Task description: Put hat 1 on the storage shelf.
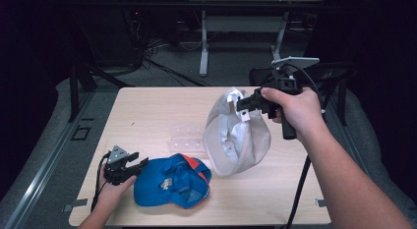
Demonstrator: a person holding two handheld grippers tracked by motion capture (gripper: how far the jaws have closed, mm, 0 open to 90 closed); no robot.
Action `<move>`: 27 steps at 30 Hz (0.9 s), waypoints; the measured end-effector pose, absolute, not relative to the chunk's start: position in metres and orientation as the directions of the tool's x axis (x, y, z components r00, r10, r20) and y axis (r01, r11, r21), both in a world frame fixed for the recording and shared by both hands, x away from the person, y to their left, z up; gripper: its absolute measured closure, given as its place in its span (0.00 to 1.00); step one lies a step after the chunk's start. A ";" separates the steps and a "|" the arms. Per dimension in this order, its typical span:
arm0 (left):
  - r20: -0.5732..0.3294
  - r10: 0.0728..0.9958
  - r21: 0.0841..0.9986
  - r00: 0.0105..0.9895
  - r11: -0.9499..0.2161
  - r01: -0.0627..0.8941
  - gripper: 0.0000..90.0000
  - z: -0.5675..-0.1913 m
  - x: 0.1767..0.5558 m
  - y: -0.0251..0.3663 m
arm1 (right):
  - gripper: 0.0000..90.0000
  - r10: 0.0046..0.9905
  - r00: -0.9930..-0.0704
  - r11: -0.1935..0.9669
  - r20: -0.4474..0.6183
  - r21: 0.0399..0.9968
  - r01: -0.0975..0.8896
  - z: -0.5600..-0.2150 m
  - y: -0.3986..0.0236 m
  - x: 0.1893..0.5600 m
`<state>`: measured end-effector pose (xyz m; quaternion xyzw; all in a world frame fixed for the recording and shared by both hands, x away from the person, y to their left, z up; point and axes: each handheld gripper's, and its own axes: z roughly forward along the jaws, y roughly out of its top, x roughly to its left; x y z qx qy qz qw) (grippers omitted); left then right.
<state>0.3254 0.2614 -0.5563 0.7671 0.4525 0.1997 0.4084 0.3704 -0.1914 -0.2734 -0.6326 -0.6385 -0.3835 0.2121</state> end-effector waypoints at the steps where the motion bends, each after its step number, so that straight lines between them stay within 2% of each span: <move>1: -0.063 0.857 0.809 0.511 -0.256 0.529 0.57 -0.556 0.325 0.261 | 0.91 0.641 -0.110 -0.100 0.760 0.224 0.969 -0.273 -0.190 0.373; 14: -0.073 0.842 0.809 0.535 -0.263 0.525 0.58 -0.554 0.323 0.258 | 0.91 0.632 -0.101 -0.136 0.768 0.238 0.962 -0.273 -0.170 0.396; 27: -0.054 0.831 0.825 0.554 -0.275 0.493 0.67 -0.536 0.320 0.249 | 0.91 0.612 -0.093 -0.184 0.785 0.255 0.949 -0.275 -0.154 0.418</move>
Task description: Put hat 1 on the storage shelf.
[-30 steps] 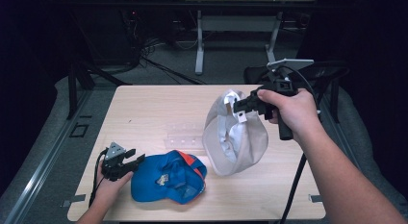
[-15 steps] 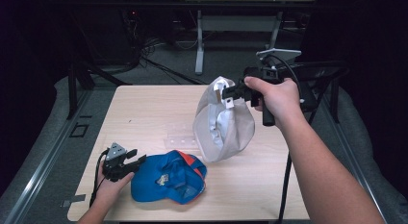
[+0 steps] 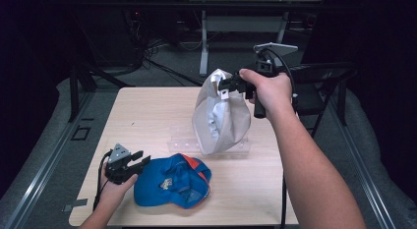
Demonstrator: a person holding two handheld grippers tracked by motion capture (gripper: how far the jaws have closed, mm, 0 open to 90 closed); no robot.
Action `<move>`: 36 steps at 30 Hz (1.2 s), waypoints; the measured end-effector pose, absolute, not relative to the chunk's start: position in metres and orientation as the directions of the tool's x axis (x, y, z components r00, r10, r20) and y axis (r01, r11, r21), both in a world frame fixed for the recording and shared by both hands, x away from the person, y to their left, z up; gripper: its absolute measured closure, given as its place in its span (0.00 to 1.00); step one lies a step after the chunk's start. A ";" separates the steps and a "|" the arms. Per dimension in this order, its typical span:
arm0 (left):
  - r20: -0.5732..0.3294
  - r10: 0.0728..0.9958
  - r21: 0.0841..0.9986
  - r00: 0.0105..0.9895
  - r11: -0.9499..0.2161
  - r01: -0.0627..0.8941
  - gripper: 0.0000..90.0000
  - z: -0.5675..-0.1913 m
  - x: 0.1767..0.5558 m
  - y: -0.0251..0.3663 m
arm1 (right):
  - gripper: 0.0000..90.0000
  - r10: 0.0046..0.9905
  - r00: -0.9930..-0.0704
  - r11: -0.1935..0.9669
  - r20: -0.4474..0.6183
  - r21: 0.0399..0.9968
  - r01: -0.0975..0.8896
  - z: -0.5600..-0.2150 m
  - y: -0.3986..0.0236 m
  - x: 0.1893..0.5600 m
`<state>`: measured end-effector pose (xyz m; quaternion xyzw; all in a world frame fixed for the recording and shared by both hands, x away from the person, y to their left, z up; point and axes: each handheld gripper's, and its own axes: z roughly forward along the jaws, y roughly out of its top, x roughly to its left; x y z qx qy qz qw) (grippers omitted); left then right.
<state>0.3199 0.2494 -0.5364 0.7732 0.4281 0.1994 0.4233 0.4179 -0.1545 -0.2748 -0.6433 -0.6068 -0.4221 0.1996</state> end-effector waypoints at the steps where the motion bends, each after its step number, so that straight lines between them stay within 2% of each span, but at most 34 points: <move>1: -0.052 0.827 0.823 0.560 -0.282 0.493 0.67 -0.533 0.319 0.248 | 0.91 0.612 -0.093 -0.184 0.785 0.255 0.949 -0.275 -0.154 0.418; 5: -0.046 0.810 0.848 0.585 -0.277 0.451 0.62 -0.526 0.318 0.238 | 0.91 0.616 -0.097 -0.177 0.782 0.257 0.950 -0.276 -0.147 0.424; 17: 0.047 0.759 0.869 0.650 -0.352 0.347 0.54 -0.505 0.322 0.191 | 0.91 0.615 -0.085 -0.205 0.784 0.263 0.943 -0.283 -0.127 0.438; 25: 0.059 0.756 0.872 0.651 -0.357 0.336 0.53 -0.505 0.326 0.182 | 0.91 0.626 -0.071 -0.213 0.777 0.258 0.942 -0.297 -0.109 0.447; 36: 0.051 0.744 0.873 0.666 -0.358 0.332 0.49 -0.505 0.326 0.171 | 0.91 0.637 -0.071 -0.224 0.768 0.272 0.936 -0.301 -0.105 0.449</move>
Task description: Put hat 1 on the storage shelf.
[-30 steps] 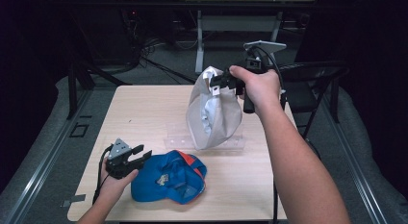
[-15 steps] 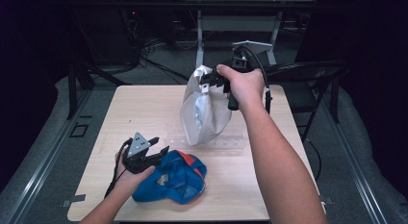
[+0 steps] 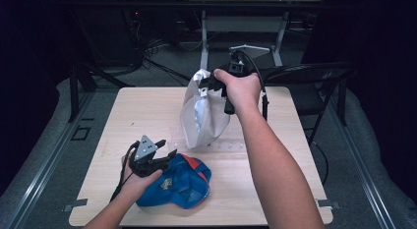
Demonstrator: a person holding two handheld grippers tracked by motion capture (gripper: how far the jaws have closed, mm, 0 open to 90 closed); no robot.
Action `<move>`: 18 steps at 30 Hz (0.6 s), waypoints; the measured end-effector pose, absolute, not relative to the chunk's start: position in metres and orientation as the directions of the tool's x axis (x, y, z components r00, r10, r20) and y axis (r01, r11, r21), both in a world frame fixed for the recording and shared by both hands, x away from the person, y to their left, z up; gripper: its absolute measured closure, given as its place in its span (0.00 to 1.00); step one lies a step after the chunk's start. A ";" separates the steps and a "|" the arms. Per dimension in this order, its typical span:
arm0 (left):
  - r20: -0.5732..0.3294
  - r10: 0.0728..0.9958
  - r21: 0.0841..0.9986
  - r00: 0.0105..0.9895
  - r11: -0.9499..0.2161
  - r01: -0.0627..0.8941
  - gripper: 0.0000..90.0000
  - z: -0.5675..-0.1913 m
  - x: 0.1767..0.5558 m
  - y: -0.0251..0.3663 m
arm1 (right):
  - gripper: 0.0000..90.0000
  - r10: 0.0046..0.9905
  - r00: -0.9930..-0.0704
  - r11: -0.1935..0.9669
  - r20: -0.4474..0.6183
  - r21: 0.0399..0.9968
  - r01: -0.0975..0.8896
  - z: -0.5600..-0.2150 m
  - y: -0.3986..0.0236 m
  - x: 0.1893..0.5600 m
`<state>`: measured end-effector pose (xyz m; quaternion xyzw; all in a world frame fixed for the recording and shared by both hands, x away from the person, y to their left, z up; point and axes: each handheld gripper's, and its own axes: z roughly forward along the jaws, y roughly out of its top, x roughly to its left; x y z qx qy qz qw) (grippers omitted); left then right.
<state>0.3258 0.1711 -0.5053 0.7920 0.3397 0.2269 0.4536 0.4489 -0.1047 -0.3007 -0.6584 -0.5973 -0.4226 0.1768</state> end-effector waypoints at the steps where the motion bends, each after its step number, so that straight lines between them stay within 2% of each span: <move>1: 0.051 0.740 0.870 0.671 -0.363 0.334 0.48 -0.505 0.326 0.167 | 0.91 0.636 -0.071 -0.224 0.768 0.272 0.936 -0.301 -0.105 0.449; 14: 0.107 0.706 0.841 0.700 -0.439 0.315 0.47 -0.507 0.330 0.120 | 0.91 0.636 -0.076 -0.219 0.768 0.275 0.936 -0.301 -0.105 0.447; 18: 0.149 0.709 0.820 0.689 -0.478 0.315 0.52 -0.510 0.333 0.111 | 0.91 0.637 -0.077 -0.217 0.767 0.275 0.937 -0.301 -0.104 0.447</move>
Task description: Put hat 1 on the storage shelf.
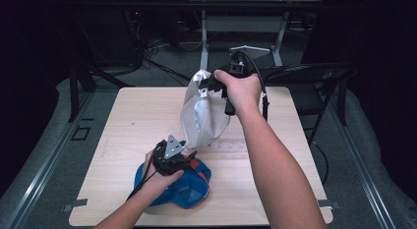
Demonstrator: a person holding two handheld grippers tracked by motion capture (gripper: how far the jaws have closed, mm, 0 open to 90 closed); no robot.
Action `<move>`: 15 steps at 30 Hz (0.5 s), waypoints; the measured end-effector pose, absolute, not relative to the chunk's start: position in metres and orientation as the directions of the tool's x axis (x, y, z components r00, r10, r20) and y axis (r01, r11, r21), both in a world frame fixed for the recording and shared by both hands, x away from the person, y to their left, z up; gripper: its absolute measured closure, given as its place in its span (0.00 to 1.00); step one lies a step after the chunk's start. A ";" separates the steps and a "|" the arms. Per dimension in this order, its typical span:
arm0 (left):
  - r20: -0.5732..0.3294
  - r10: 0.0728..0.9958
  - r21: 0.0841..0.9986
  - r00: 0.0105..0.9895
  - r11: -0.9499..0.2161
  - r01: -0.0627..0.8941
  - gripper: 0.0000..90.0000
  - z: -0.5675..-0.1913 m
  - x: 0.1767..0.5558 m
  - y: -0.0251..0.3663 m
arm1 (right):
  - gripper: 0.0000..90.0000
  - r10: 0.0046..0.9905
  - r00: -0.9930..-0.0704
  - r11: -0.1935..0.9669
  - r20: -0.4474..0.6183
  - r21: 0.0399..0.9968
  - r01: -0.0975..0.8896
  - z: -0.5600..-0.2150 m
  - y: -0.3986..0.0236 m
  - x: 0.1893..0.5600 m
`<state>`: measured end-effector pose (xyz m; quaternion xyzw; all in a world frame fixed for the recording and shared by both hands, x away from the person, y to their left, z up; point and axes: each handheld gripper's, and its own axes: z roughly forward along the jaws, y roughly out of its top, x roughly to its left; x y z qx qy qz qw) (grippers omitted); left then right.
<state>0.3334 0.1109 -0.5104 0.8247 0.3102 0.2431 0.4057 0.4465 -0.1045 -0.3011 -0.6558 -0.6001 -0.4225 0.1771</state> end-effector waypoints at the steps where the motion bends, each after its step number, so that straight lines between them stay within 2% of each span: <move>1: 0.159 0.710 0.815 0.686 -0.487 0.314 0.54 -0.511 0.334 0.109 | 0.91 0.638 -0.079 -0.212 0.766 0.274 0.938 -0.301 -0.104 0.447; 3: 0.182 0.713 0.806 0.677 -0.503 0.313 0.59 -0.512 0.336 0.106 | 0.91 0.639 -0.084 -0.209 0.764 0.278 0.938 -0.303 -0.104 0.447; 9: 0.173 0.721 0.807 0.671 -0.494 0.323 0.81 -0.511 0.339 0.113 | 0.91 0.633 -0.086 -0.210 0.770 0.278 0.937 -0.302 -0.103 0.446; 15: 0.143 0.723 0.827 0.676 -0.463 0.319 0.87 -0.506 0.342 0.127 | 0.91 0.632 -0.087 -0.217 0.770 0.284 0.934 -0.300 -0.104 0.445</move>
